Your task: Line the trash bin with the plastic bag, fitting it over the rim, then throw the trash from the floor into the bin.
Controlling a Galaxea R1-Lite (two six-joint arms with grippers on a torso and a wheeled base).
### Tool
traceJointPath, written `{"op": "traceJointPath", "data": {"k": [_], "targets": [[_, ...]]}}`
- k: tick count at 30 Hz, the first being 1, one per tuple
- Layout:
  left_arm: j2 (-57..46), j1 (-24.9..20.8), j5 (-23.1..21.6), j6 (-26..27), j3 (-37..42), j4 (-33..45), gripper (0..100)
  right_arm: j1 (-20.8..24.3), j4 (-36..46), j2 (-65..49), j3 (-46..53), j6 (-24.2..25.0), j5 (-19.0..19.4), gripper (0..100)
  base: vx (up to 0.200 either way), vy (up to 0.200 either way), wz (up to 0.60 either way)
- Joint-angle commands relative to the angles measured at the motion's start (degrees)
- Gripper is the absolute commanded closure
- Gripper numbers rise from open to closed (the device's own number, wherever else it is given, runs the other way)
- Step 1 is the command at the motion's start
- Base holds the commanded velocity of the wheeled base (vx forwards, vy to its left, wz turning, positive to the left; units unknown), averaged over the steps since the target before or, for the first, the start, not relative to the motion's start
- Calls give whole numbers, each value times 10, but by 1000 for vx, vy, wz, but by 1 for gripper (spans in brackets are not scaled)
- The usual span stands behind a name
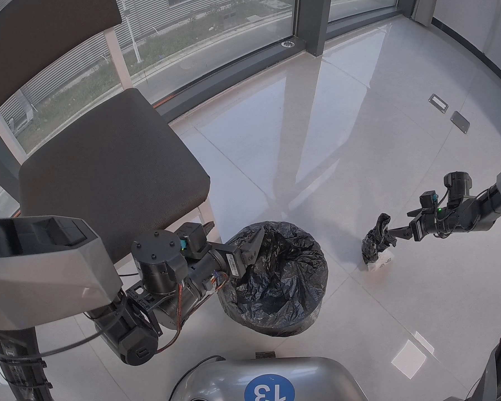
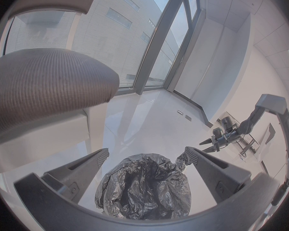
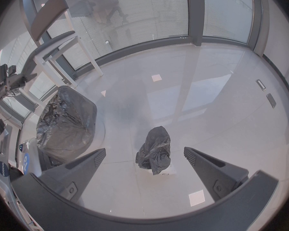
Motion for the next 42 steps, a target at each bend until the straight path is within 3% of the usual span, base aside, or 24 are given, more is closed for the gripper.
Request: {"op": "traceJointPath", "data": {"k": [1, 10, 19, 40, 41, 42], "targets": [[-14, 0, 0, 1, 5, -1, 0, 8, 24, 108, -93, 0, -1, 0, 0, 0, 0], [-20, 0, 0, 7, 10, -1, 0, 18, 81, 184, -227, -4, -1, 0, 0, 0, 0], [-33, 0, 0, 8, 21, -1, 0, 40, 205, 270, -404, -3, -4, 0, 0, 0, 0], [-34, 2, 0, 8, 24, -1, 0, 34, 260, 277, -412, -9, -11, 0, 0, 0, 0], [-34, 2, 0, 8, 24, -1, 0, 34, 260, 277, -412, -10, -11, 100, 0, 0, 0], [-33, 2, 0, 8, 24, -1, 0, 34, 260, 277, -412, -10, -13, 100, 0, 0, 0]]}}
